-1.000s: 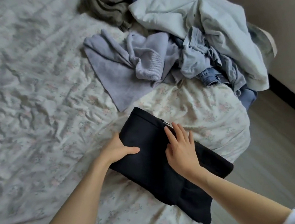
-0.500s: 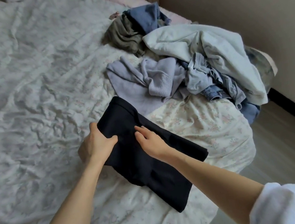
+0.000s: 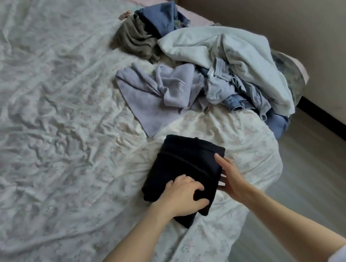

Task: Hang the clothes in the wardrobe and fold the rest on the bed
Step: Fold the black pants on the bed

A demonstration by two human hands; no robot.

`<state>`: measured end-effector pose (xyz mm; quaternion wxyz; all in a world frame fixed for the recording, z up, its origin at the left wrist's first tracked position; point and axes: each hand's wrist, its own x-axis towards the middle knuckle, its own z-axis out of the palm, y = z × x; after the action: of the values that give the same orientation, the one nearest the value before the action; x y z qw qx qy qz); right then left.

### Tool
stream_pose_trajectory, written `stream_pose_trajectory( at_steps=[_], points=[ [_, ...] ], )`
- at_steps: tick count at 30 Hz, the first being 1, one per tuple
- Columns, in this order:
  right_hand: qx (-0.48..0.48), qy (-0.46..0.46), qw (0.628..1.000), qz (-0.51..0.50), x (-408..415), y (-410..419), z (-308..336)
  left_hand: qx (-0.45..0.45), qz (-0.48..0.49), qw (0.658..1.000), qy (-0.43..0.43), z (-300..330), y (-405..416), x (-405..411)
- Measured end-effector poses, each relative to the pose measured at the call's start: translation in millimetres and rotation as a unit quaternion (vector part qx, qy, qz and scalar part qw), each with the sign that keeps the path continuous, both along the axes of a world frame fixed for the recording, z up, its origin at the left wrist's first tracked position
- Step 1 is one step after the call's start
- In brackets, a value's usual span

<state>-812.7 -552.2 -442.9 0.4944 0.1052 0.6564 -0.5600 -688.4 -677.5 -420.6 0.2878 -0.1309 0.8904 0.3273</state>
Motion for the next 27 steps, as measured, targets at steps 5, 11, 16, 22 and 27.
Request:
stream_pose_trajectory(
  at_steps=[5,11,16,22,27],
  points=[
    [0.092,-0.029,0.995,0.028,9,29,-31,-0.054,0.205,0.976,0.051,-36,-2,8],
    [0.234,0.332,0.908,0.102,13,11,-44,-0.061,0.494,0.867,-0.035,-67,-22,16],
    [0.228,0.530,0.753,0.316,-16,-40,-50,-0.011,0.700,0.713,-0.034,-79,-22,22],
    [0.222,0.441,0.746,0.447,-40,-87,-66,0.097,0.825,0.555,-0.041,-86,-31,23],
    [0.240,0.469,0.742,0.415,-17,-75,-68,0.073,0.812,0.578,-0.028,-90,-32,19]
  ],
)
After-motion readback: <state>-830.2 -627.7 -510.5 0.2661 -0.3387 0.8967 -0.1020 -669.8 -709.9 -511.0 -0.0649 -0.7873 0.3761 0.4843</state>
